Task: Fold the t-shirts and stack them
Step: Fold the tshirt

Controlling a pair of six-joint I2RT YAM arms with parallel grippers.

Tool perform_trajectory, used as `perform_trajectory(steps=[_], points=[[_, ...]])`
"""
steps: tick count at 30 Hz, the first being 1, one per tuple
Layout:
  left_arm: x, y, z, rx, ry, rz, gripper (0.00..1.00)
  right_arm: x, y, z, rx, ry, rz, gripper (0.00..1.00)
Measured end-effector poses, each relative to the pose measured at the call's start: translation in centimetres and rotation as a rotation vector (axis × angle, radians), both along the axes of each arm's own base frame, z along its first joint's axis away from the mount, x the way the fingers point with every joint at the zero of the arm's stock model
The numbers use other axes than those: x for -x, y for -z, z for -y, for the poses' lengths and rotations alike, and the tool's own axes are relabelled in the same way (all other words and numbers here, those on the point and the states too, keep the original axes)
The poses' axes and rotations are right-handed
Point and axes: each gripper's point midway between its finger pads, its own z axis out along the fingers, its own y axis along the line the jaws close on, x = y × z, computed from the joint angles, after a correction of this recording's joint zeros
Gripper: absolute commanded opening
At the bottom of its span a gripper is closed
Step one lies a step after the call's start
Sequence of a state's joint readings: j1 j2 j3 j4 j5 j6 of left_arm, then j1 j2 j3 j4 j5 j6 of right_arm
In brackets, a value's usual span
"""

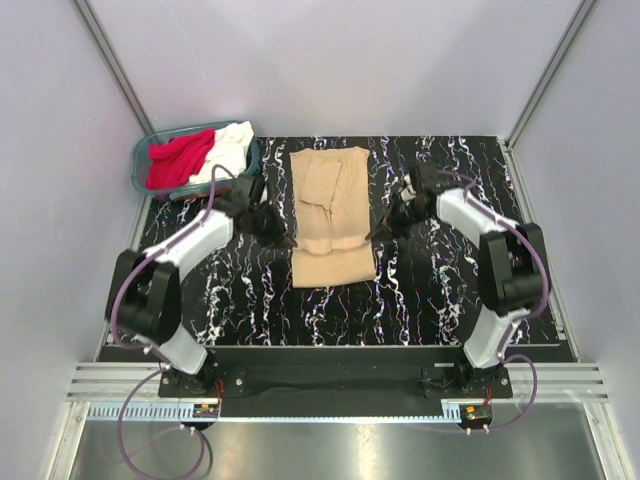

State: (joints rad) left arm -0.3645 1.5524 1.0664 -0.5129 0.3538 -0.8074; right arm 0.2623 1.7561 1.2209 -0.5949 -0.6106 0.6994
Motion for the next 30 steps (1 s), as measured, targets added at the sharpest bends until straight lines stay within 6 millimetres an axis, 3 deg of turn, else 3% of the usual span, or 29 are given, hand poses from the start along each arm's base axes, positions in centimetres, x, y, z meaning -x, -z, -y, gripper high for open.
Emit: perform_trajectory(steps=[5, 9, 16, 30], points=[[-4.8, 0.6, -0.1, -0.024, 0.002, 0.000, 0.00, -6.2, -0.1, 0.4, -0.001, 0.001, 0.035, 0.00], [-7.6, 1.4, -0.5, -0.033, -0.002, -0.009, 0.00, -9.0, 0.7, 0.5, -0.011, -0.005, 0.032, 0.00], [-10.4, 2.4, -1.1, -0.042, -0.011, -0.027, 0.00, -10.2, 2.4, 0.8, -0.016, -0.015, -0.011, 0.00], [-11.7, 4.2, -0.7, -0.025, 0.002, -0.066, 0.00, -11.4, 4.4, 1.4, -0.034, -0.012, -0.056, 0.01]])
